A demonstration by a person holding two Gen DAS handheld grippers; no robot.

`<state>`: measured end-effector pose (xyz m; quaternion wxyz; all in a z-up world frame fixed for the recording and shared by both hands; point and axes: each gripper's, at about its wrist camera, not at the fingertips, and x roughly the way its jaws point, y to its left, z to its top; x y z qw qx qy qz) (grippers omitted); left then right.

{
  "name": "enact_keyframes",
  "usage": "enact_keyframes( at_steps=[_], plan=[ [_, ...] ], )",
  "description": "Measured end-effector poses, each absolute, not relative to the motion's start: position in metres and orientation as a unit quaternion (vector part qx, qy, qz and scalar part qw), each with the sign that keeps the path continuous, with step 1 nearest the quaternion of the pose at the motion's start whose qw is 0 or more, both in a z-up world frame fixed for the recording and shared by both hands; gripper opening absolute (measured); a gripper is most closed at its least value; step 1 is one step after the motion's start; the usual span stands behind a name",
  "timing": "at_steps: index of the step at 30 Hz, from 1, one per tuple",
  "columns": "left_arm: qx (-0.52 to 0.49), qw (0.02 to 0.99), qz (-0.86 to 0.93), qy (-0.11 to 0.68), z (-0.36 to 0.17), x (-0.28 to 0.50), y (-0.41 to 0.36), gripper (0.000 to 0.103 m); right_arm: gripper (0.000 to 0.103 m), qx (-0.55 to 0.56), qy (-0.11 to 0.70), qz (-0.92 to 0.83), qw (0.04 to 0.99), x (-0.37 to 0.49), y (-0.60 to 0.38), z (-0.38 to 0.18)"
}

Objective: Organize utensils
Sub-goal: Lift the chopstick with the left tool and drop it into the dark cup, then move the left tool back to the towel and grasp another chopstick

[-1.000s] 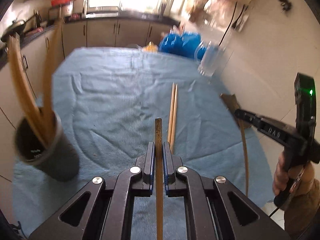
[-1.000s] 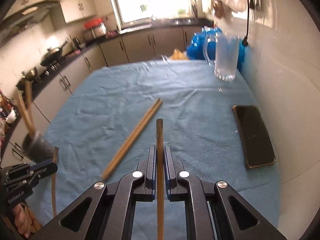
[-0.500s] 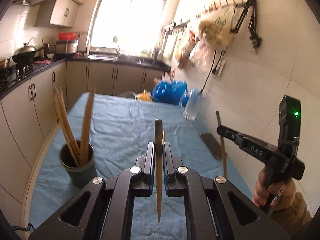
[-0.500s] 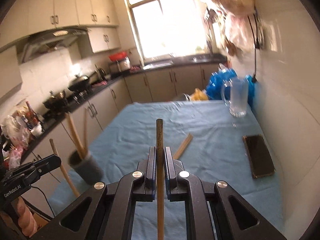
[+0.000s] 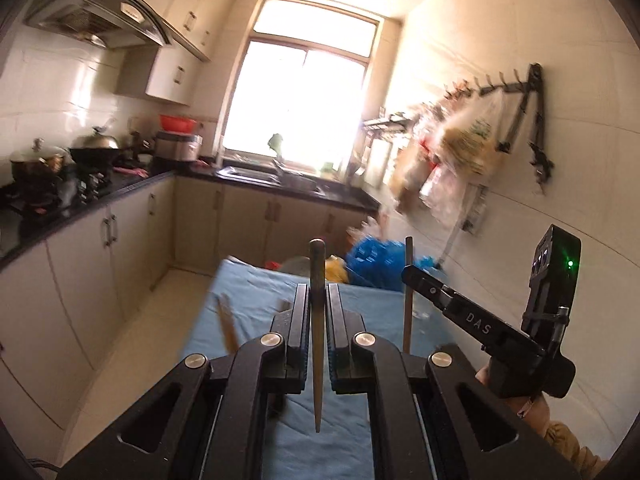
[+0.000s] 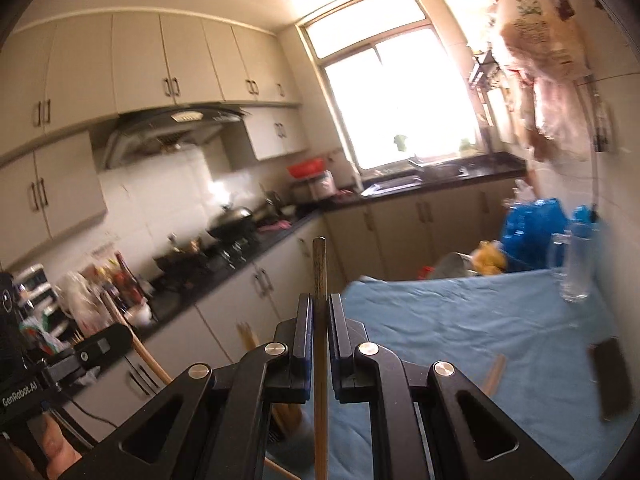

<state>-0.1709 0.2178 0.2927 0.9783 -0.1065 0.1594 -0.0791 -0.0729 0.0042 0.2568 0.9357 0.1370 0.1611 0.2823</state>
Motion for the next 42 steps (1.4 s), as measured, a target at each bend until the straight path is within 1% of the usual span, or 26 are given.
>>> enact_keyframes(
  at_steps=[6,10,13,19,27,28,30,31,32,33,34,35,37,39,41,42],
  plan=[
    [-0.111,0.979,-0.048,0.164,0.297,-0.146,0.254,0.007,0.008,0.168,0.132,0.294,0.932,-0.037,0.057,0.256],
    [-0.116,0.974,-0.039,0.19,0.284,-0.118,0.267,0.007,0.008,0.191,0.123,0.286,0.931,-0.015,0.077,0.246],
    [-0.122,0.968,-0.039,0.217,0.266,-0.097,0.272,0.007,0.008,0.171,0.114,0.266,0.942,-0.007,0.09,0.237],
    [-0.123,0.957,-0.035,0.259,0.232,-0.075,0.271,0.007,0.008,0.126,0.147,0.257,0.947,-0.002,0.105,0.206],
    [-0.108,0.957,-0.02,0.267,0.22,-0.075,0.261,0.007,0.008,0.086,0.182,0.253,0.946,-0.009,0.106,0.177],
    [-0.105,0.959,-0.017,0.264,0.221,-0.078,0.259,0.008,0.009,0.087,0.187,0.257,0.944,-0.009,0.106,0.175],
    [-0.103,0.96,-0.011,0.26,0.224,-0.081,0.259,0.018,0.009,0.089,0.193,0.258,0.943,-0.008,0.104,0.175],
    [-0.104,0.961,-0.008,0.257,0.226,-0.084,0.259,0.032,0.011,0.09,0.194,0.258,0.942,-0.008,0.102,0.175],
    [-0.108,0.962,-0.005,0.251,0.228,-0.088,0.26,0.041,0.018,0.093,0.194,0.259,0.942,-0.009,0.099,0.177],
    [-0.113,0.964,0.0,0.242,0.231,-0.092,0.261,0.041,0.023,0.096,0.192,0.258,0.942,-0.01,0.096,0.178],
    [-0.115,0.964,0.002,0.238,0.233,-0.095,0.261,0.041,0.032,0.1,0.188,0.257,0.943,-0.012,0.092,0.18],
    [-0.117,0.965,0.005,0.234,0.236,-0.099,0.261,0.041,0.036,0.103,0.184,0.255,0.944,-0.014,0.088,0.183],
    [-0.124,0.966,0.006,0.227,0.239,-0.108,0.26,0.041,0.037,0.107,0.178,0.253,0.945,-0.019,0.078,0.19],
    [-0.129,0.966,0.003,0.225,0.241,-0.115,0.258,0.041,0.041,0.112,0.174,0.251,0.946,-0.023,0.063,0.198],
    [-0.132,0.966,-0.007,0.222,0.241,-0.123,0.252,0.042,0.051,0.117,0.171,0.243,0.948,-0.028,0.04,0.202],
    [-0.132,0.966,-0.012,0.221,0.241,-0.127,0.248,0.042,0.052,0.119,0.173,0.236,0.949,-0.03,0.027,0.202]
  ],
)
